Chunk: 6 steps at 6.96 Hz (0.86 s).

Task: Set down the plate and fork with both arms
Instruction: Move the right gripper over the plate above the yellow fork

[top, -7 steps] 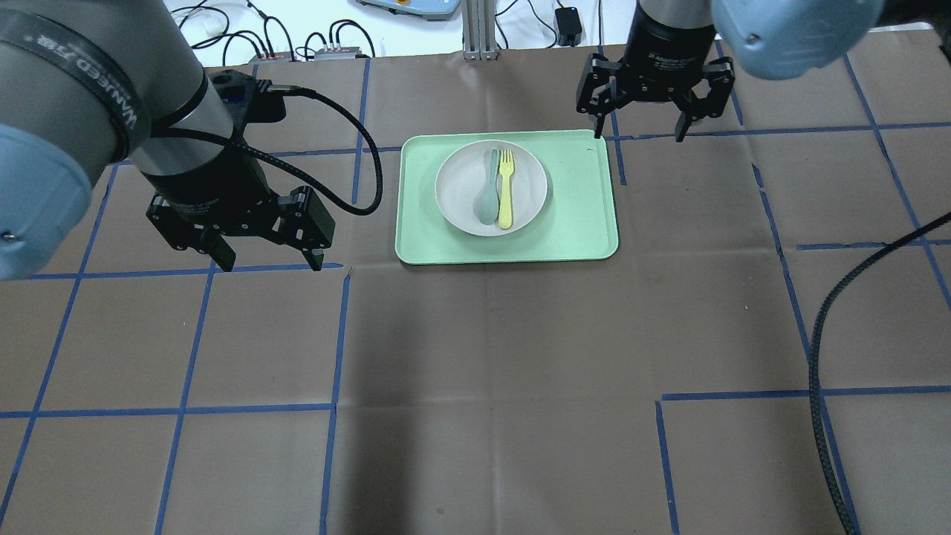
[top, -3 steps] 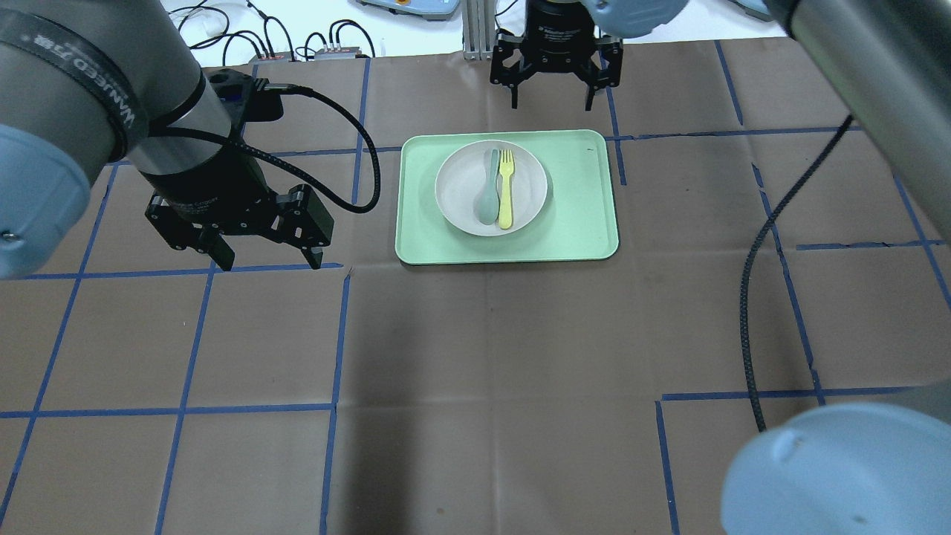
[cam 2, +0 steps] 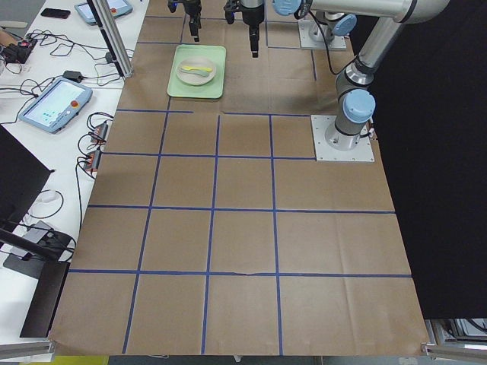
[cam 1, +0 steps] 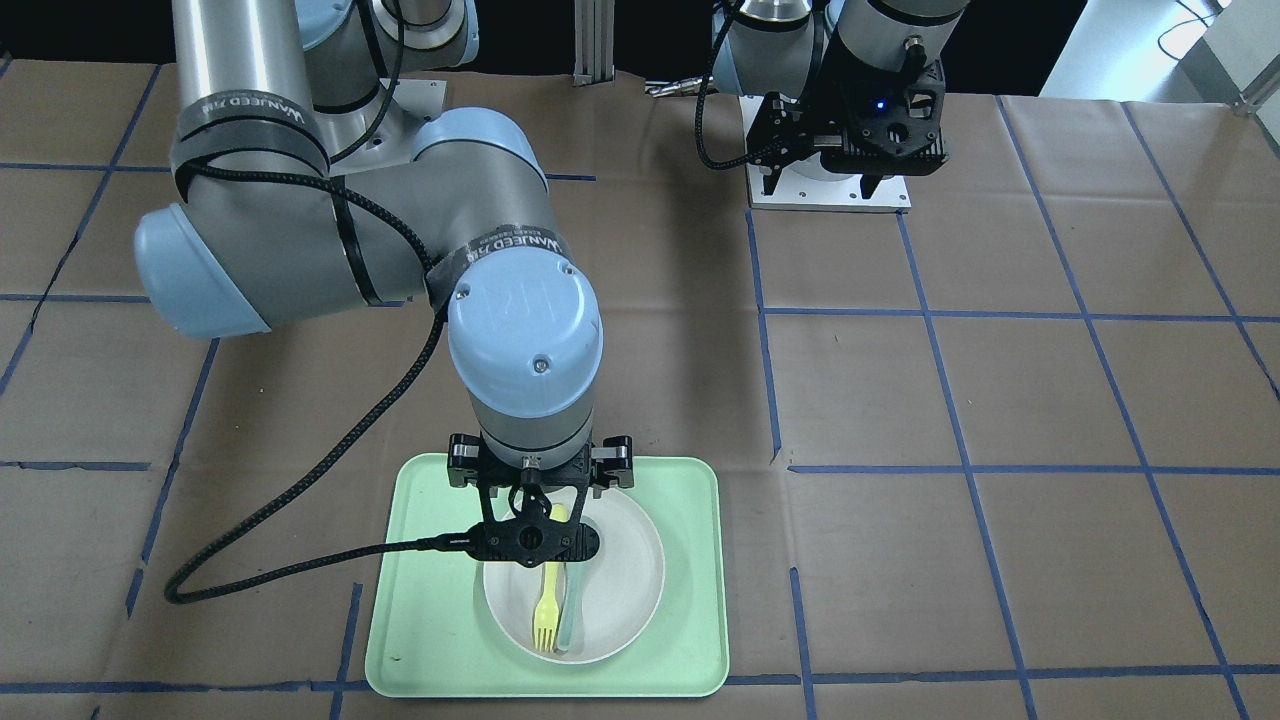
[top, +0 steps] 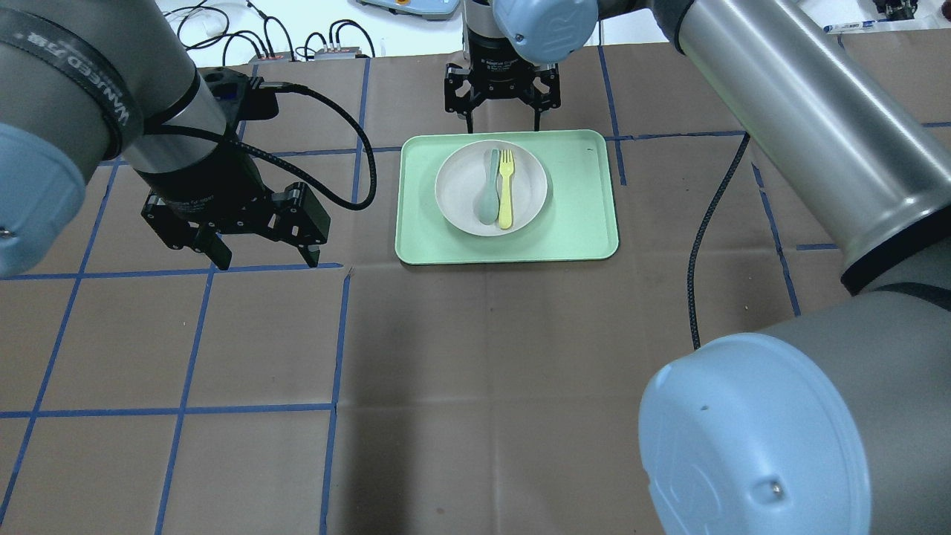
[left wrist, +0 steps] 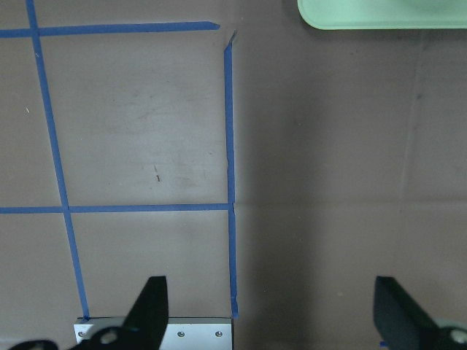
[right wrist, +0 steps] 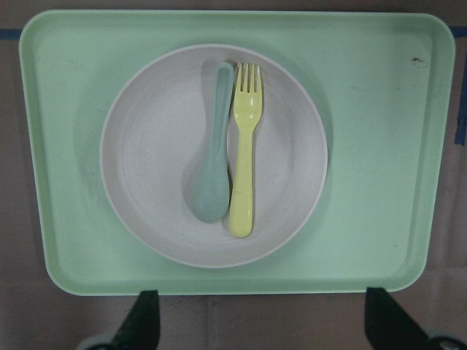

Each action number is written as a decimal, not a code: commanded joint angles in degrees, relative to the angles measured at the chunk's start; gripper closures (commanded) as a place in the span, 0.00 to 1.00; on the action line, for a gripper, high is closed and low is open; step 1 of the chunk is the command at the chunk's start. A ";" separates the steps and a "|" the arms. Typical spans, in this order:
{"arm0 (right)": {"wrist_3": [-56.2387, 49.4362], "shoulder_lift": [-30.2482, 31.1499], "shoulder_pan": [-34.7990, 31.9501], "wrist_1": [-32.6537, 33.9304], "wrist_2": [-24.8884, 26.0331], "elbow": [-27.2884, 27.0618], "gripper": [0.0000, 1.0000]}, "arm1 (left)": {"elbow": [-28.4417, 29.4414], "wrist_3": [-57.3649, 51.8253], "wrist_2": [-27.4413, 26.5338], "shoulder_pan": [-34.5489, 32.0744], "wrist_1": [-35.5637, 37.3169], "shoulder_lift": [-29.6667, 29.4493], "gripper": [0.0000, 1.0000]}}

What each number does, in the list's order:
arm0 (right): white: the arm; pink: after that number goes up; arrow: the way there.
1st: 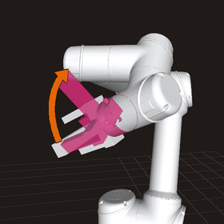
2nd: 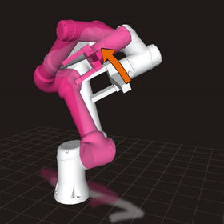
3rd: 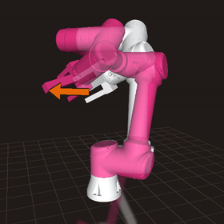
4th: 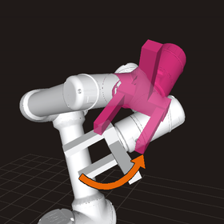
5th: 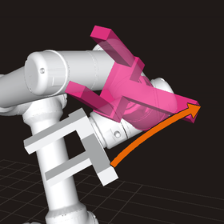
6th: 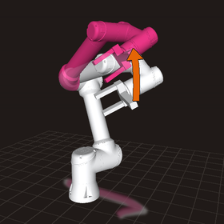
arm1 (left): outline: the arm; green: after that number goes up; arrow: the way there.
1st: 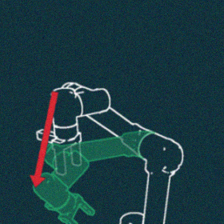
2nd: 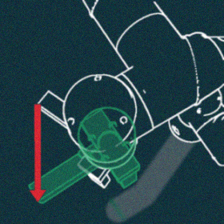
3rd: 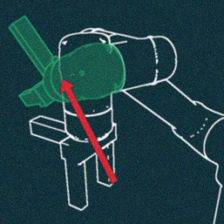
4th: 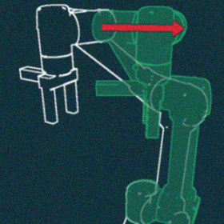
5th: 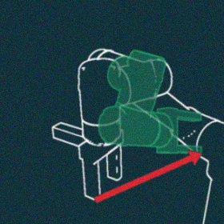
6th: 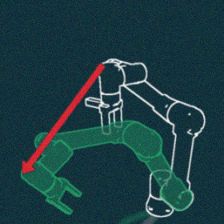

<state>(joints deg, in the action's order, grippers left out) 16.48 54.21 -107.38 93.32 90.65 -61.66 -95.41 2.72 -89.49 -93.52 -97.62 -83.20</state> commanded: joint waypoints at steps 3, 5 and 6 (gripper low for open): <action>1.18 -1.99 0.51 18.54 0.58 -10.85 0.00 | 0.05 -0.17 -0.07 0.09 -0.02 0.14 0.00; 0.84 -4.46 0.42 19.52 0.49 -10.59 0.12 | 0.49 -0.26 -0.07 0.18 -0.02 0.06 0.00; 0.66 -4.55 0.51 19.53 0.58 -10.50 0.29 | 0.49 -0.35 -0.42 0.09 -0.02 0.14 0.00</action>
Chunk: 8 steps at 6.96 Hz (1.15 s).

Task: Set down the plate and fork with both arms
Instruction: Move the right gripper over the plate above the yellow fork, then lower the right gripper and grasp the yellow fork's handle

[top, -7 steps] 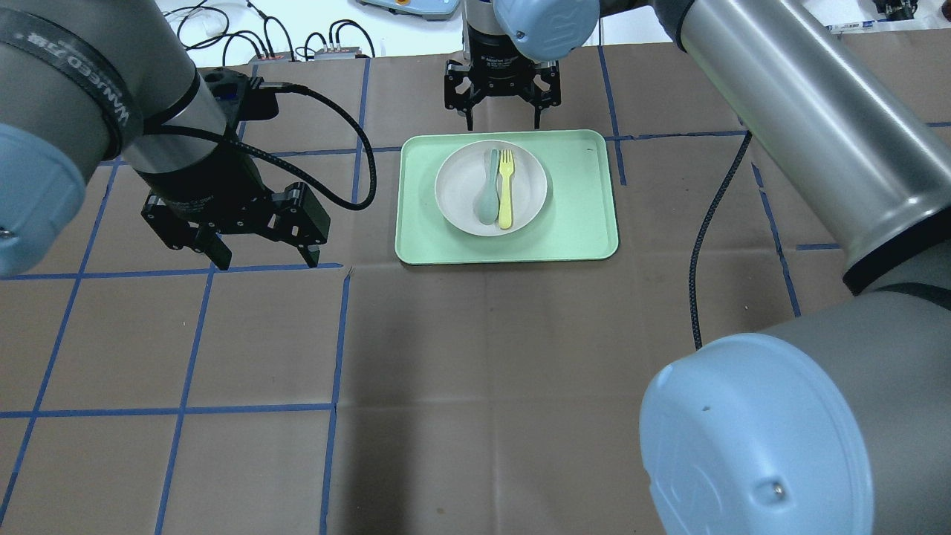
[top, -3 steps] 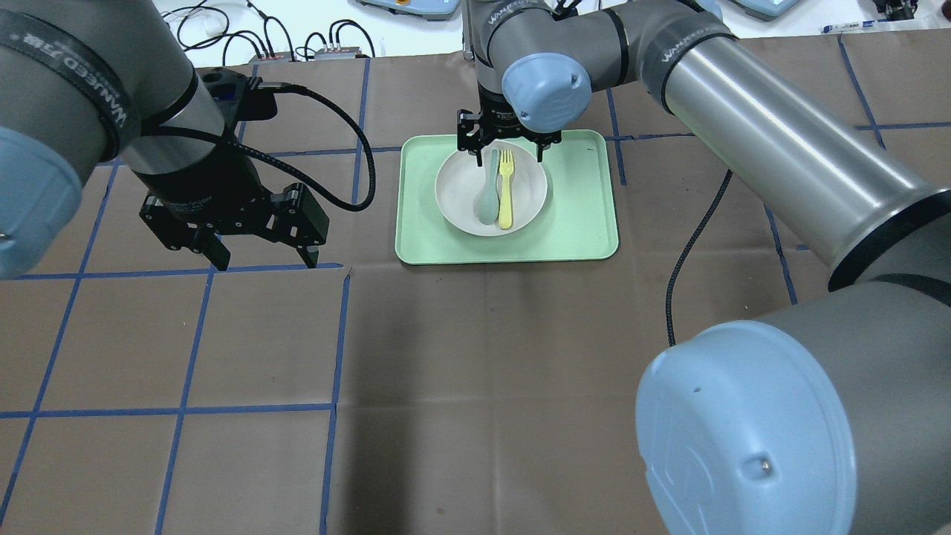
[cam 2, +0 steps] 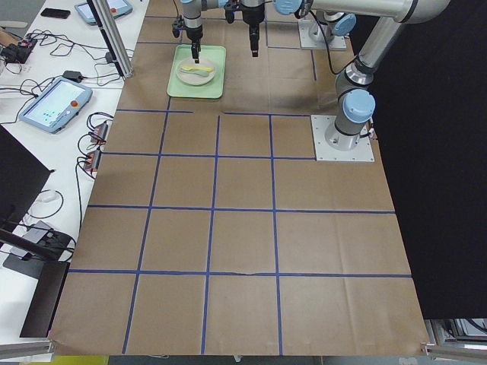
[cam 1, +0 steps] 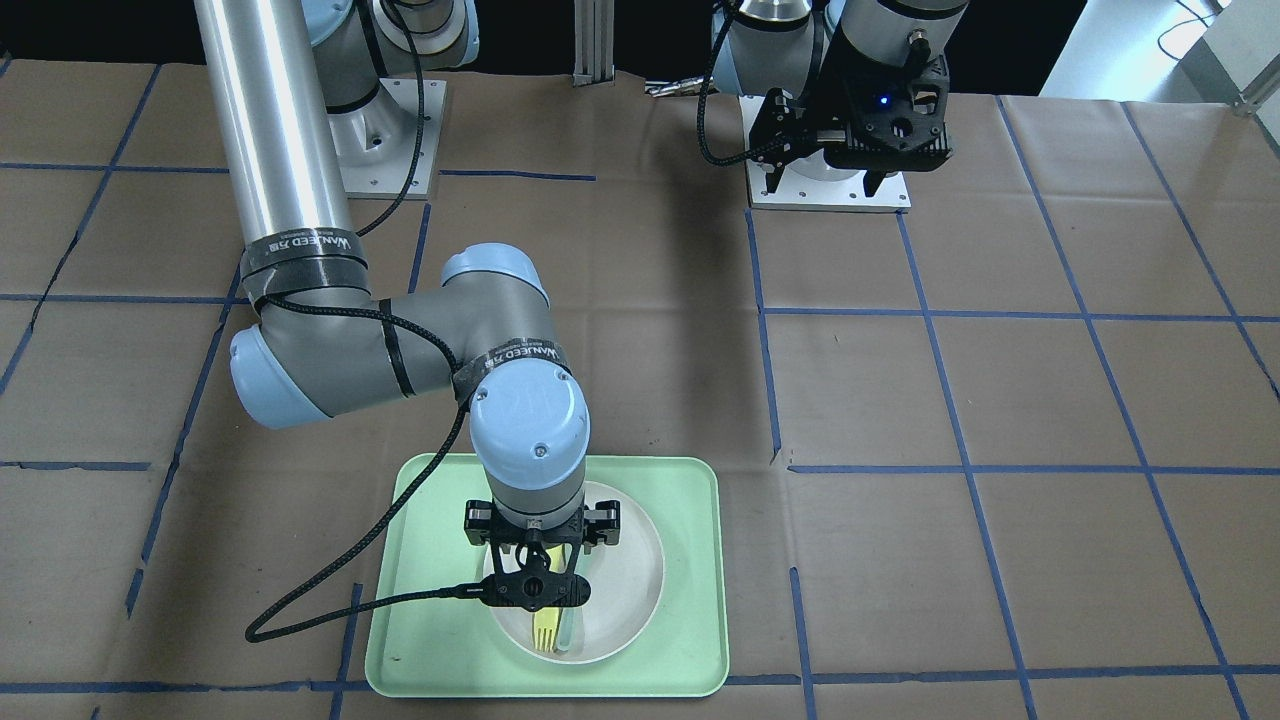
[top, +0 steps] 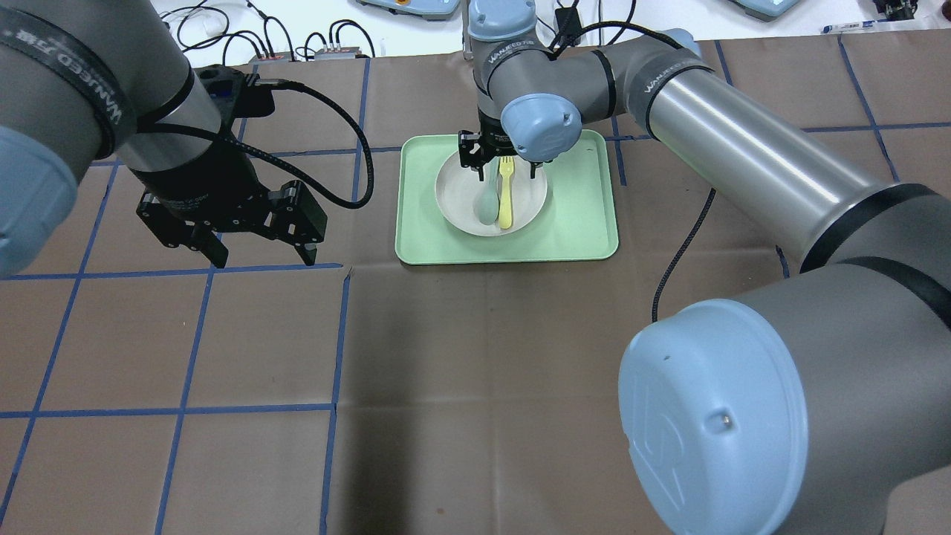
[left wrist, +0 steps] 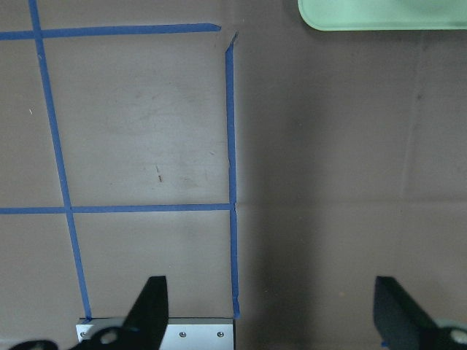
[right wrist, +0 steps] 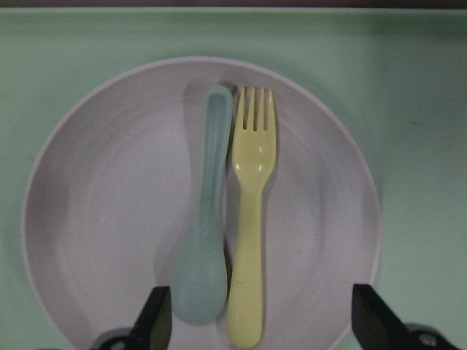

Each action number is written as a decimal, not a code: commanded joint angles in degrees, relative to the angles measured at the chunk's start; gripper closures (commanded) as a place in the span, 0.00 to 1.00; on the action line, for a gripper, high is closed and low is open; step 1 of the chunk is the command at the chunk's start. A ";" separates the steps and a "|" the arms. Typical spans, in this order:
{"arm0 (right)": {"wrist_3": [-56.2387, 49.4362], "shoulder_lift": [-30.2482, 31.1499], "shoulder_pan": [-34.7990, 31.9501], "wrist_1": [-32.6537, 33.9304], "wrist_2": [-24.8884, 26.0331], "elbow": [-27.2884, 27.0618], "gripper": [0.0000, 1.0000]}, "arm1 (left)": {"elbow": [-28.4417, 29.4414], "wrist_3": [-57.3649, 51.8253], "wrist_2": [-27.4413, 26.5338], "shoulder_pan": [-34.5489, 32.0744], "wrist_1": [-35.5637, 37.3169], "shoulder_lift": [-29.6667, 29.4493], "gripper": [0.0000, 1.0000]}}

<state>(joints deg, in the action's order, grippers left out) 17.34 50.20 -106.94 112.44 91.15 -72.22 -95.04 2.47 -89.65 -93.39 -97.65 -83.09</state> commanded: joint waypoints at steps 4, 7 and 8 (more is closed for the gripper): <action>-0.29 -0.89 0.85 0.50 0.17 -0.28 0.45 | 0.12 -0.36 -0.43 0.14 0.00 0.21 0.00; 0.41 -2.82 0.68 2.07 0.17 0.41 0.45 | 0.12 -0.36 -0.52 0.14 -0.09 0.21 0.00; 0.41 -3.35 0.59 2.43 0.17 0.42 0.45 | 0.12 -0.36 -0.43 0.14 -0.09 0.21 0.00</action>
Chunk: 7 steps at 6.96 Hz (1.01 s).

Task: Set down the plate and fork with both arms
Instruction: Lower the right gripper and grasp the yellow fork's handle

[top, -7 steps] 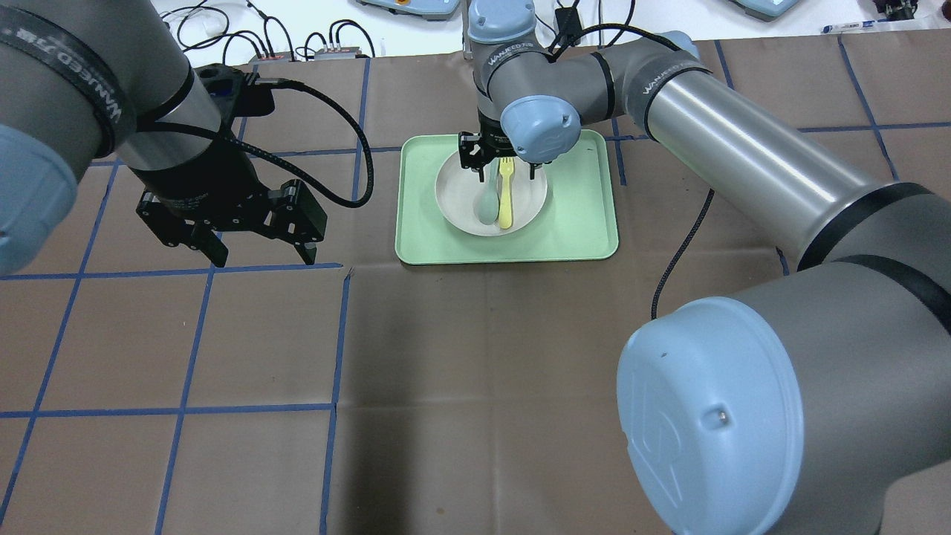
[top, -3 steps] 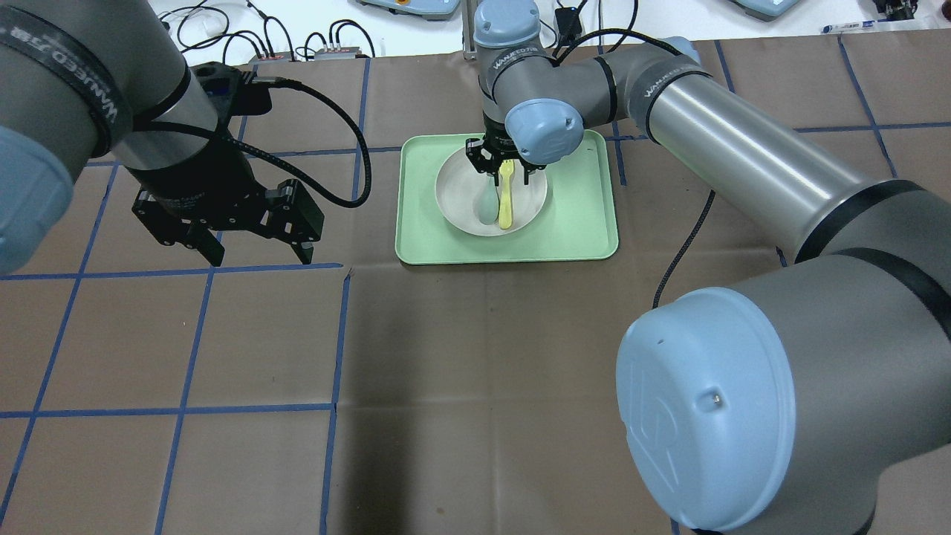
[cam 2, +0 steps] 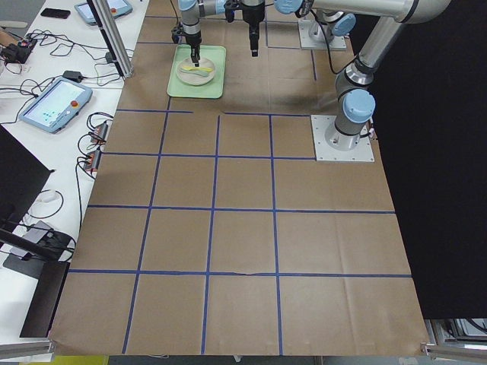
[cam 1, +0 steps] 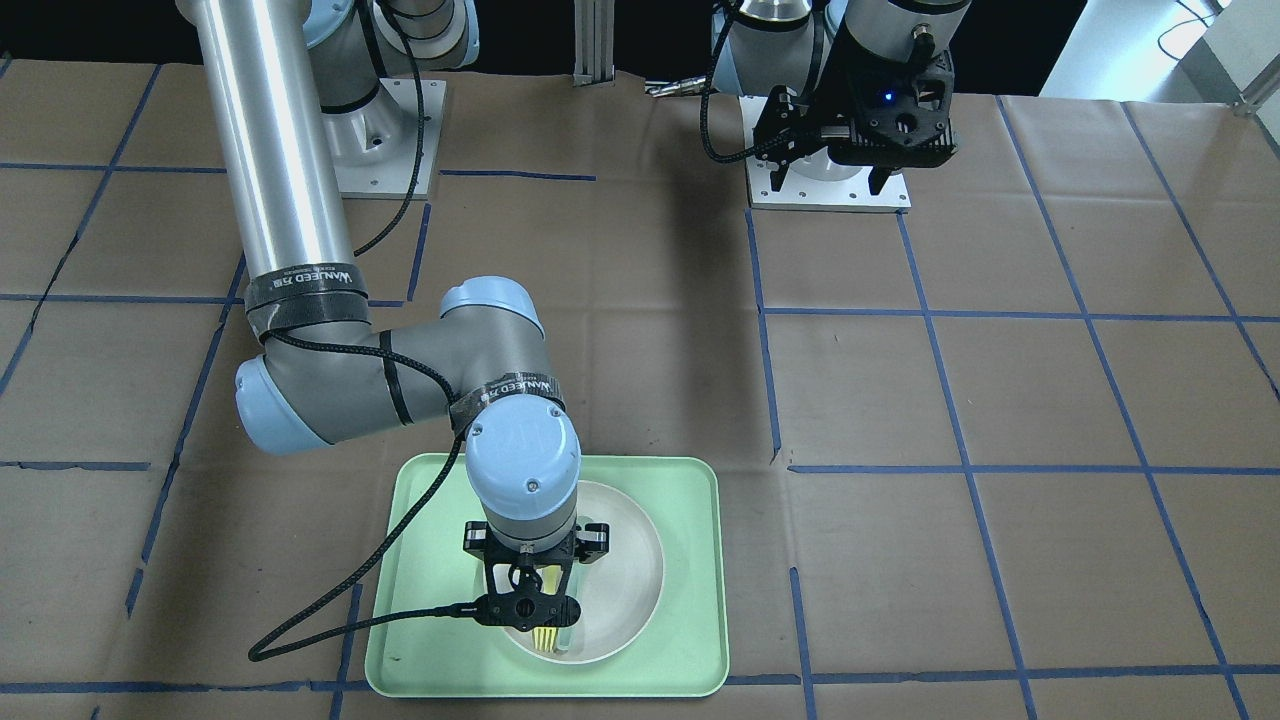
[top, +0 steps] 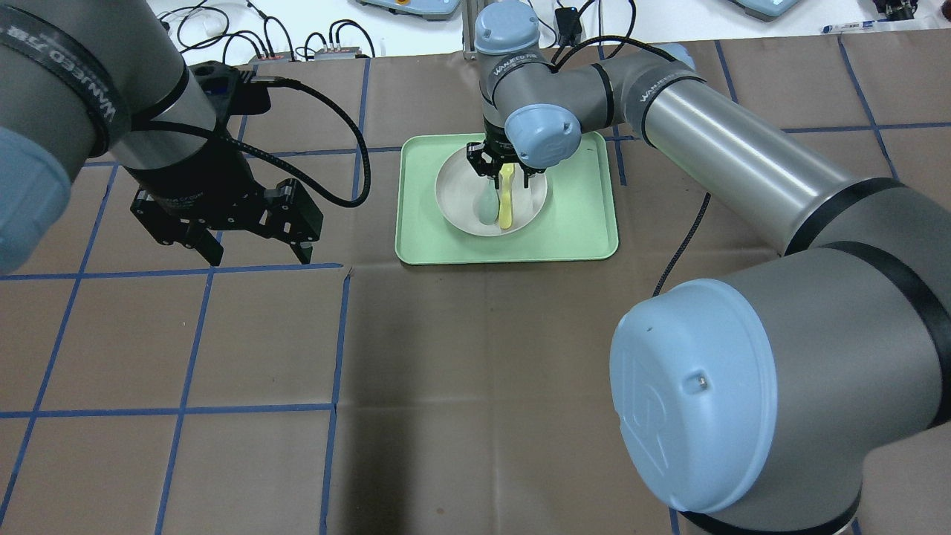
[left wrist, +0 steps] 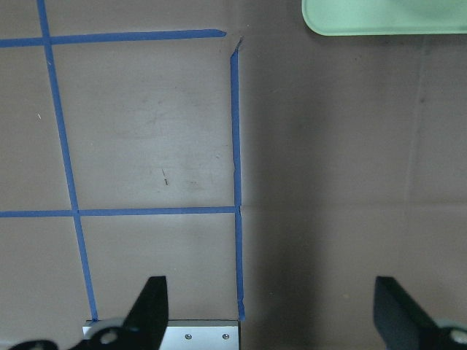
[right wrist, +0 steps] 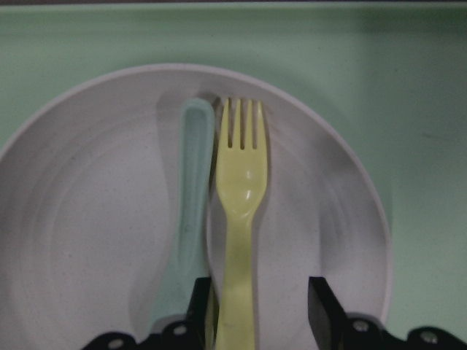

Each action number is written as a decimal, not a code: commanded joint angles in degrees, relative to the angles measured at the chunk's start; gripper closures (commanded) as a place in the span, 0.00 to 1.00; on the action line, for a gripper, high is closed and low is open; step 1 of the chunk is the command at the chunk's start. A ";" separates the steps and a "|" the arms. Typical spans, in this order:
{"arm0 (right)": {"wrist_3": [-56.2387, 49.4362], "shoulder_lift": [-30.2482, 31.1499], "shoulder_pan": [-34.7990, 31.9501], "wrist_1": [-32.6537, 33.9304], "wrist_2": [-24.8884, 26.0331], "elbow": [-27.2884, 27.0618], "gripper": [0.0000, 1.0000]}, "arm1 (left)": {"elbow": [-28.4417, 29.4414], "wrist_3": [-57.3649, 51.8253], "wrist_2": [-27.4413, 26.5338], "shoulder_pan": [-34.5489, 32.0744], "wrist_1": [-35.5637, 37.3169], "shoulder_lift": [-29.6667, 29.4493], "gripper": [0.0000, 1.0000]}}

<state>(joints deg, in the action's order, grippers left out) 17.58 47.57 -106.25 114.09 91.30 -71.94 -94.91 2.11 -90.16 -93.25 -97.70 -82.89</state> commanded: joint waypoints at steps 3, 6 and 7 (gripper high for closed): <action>0.08 -1.16 -0.10 0.78 0.11 -0.22 0.45 | -0.01 -0.09 0.07 0.00 -0.03 0.09 0.00; 0.17 -1.96 -0.27 0.78 0.11 -0.05 0.45 | -0.01 0.00 0.07 0.00 0.06 0.09 0.00; 0.17 -2.04 -0.27 0.78 0.02 0.04 0.45 | -0.01 0.00 0.07 0.09 0.06 0.09 0.00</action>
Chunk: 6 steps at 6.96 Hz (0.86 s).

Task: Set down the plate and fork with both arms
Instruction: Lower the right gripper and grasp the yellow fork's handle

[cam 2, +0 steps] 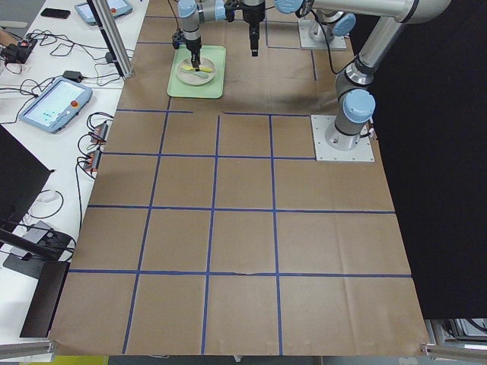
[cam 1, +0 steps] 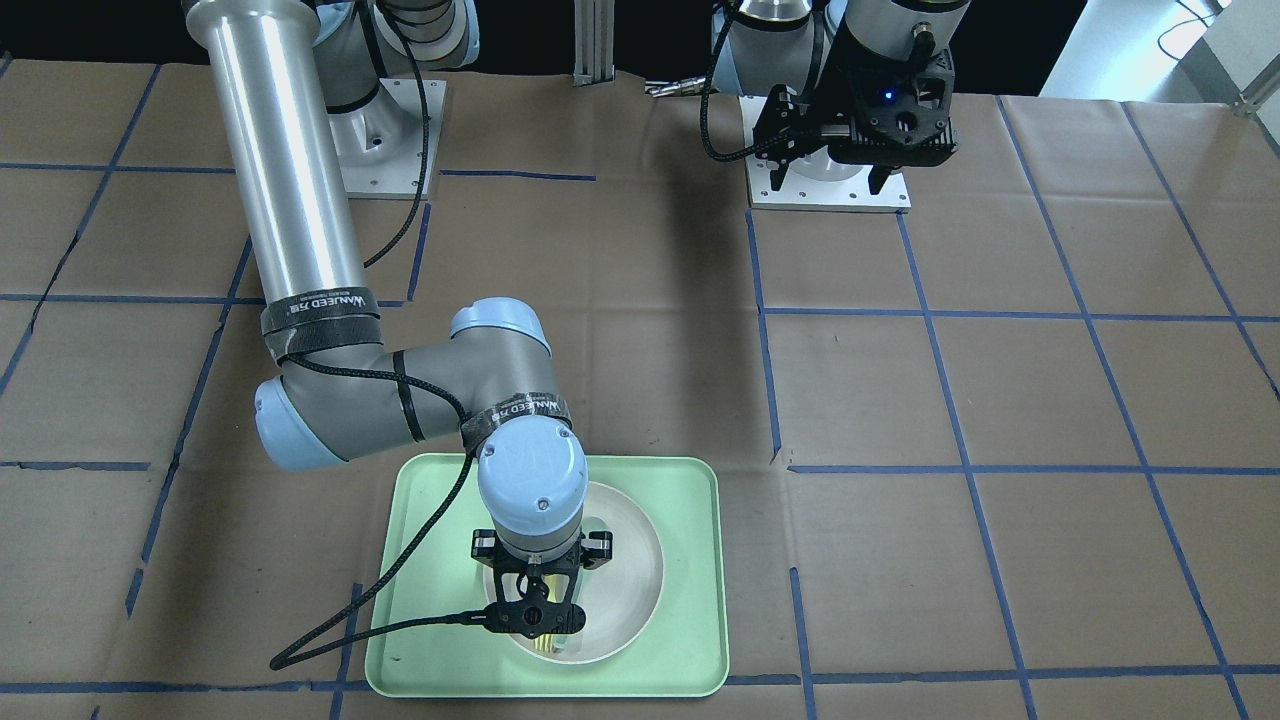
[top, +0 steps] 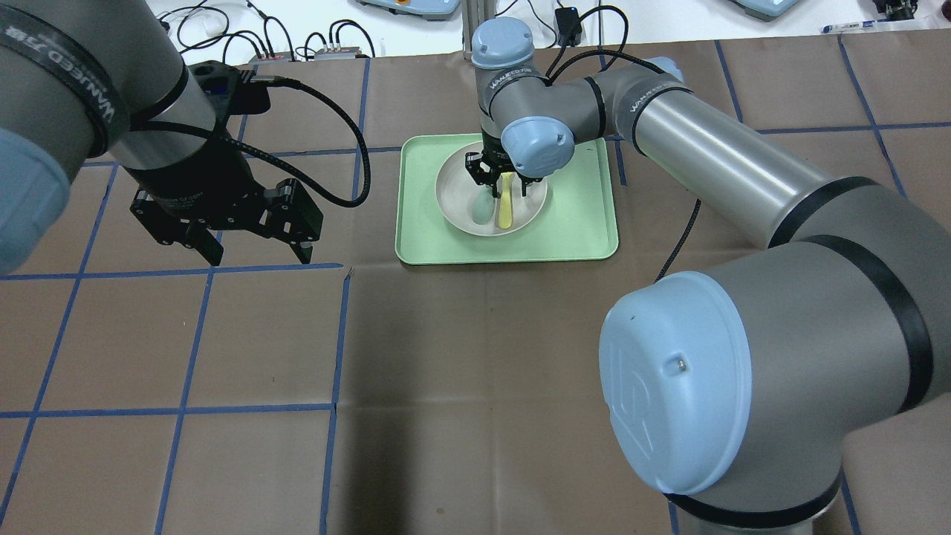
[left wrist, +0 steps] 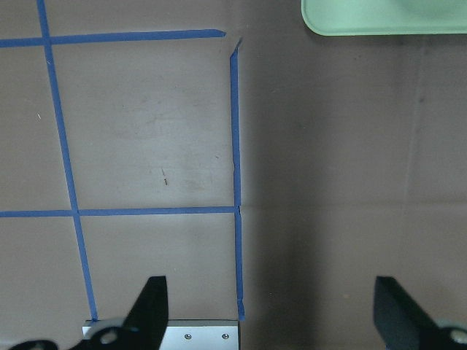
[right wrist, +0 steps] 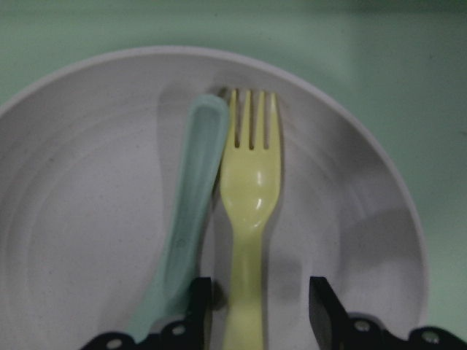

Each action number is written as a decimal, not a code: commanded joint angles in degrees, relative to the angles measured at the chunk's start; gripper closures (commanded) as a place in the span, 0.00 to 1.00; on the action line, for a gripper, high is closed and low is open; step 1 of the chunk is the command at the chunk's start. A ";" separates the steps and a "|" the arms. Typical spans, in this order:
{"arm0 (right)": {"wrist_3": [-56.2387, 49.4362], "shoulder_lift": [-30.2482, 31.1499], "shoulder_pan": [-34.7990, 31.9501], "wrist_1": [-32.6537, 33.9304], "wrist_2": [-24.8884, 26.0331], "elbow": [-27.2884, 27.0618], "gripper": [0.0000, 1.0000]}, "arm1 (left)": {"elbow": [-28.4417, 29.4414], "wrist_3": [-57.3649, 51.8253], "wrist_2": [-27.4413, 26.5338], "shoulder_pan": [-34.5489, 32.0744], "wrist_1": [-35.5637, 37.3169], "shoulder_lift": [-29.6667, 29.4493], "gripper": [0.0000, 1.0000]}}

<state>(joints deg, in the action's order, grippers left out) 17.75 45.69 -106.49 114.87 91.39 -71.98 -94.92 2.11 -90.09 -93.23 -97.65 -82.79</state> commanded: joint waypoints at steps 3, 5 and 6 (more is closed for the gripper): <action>0.00 -0.34 -0.12 0.09 -0.25 0.43 0.47 | 0.00 0.00 0.00 0.06 0.00 0.00 0.00; 0.00 -0.43 -0.12 0.09 -0.25 0.53 0.62 | 0.00 0.00 0.00 -0.03 0.00 0.00 0.00; 0.00 -0.43 -0.03 0.09 -0.25 0.53 0.63 | 0.00 0.00 0.00 0.06 0.00 0.00 0.00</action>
<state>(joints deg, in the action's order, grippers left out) 17.75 45.30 -106.60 114.96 91.14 -71.49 -94.92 2.11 -90.09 -93.23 -97.65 -82.79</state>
